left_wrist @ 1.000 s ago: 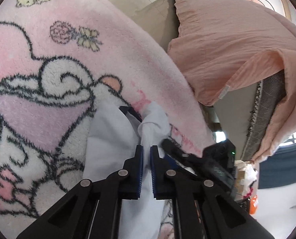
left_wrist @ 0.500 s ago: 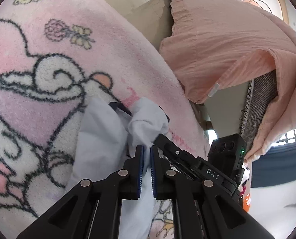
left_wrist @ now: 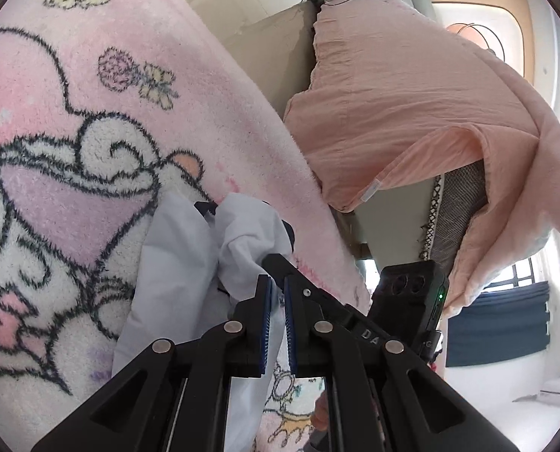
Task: Fold clothes
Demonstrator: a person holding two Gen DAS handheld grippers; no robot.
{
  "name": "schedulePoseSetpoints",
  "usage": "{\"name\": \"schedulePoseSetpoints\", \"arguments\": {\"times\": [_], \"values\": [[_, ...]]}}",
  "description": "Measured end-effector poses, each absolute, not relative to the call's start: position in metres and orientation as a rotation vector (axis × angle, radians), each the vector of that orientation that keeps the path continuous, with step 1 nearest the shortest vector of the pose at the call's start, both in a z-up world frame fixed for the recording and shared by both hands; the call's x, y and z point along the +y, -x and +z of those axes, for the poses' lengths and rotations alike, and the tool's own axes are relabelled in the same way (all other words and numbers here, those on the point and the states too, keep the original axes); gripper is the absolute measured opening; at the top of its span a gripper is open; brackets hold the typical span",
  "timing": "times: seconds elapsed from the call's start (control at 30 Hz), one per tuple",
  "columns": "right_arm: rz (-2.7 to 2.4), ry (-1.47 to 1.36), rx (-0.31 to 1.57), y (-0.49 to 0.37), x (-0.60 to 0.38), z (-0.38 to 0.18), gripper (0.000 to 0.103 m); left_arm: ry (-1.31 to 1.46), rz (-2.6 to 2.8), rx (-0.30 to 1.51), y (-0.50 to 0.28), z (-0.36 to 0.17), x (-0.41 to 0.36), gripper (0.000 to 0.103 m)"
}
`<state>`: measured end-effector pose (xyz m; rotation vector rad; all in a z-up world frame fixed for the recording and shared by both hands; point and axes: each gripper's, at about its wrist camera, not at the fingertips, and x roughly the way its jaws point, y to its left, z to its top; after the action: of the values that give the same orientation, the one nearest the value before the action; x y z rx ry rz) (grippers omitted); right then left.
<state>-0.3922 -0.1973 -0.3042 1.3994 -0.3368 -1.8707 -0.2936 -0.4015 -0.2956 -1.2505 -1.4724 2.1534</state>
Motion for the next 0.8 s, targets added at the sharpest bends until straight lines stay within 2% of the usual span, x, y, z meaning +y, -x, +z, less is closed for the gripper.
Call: {"name": "schedulePoseSetpoints", "arguments": {"times": [0.13,0.4,0.5,0.53,0.6,0.63,0.67,0.8], "values": [[-1.905,-1.412,-0.223,0.389,-0.207,-0.307,0.01,1.291,2.24,-1.364,0.29,-0.293,-0.399,0.006],[-1.896,-1.424,-0.226,0.392,-0.202,-0.312,0.014,1.41,2.366,-1.124,0.298,-0.288,-0.38,0.008],[-1.89,-1.446,-0.214,0.395,-0.202,-0.311,0.031,1.409,2.385,-1.096,0.298,-0.284,-0.377,0.011],[-1.898,-1.445,-0.209,0.395,-0.201,-0.309,0.035,1.418,2.397,-1.079,0.299,-0.283,-0.376,0.016],[-1.933,-1.44,-0.175,0.395,-0.198,-0.305,0.037,1.43,2.438,-1.026,0.297,-0.279,-0.375,0.038],[-1.959,-1.434,-0.132,0.395,-0.197,-0.302,0.041,1.418,2.446,-1.005,0.296,-0.276,-0.374,0.064],[-1.98,-1.429,-0.096,0.395,-0.196,-0.299,0.045,1.405,2.452,-0.986,0.296,-0.273,-0.372,0.08],[-2.009,-1.405,-0.061,0.396,-0.182,-0.291,0.048,1.375,2.453,-0.975,0.302,-0.265,-0.367,0.081]]}}
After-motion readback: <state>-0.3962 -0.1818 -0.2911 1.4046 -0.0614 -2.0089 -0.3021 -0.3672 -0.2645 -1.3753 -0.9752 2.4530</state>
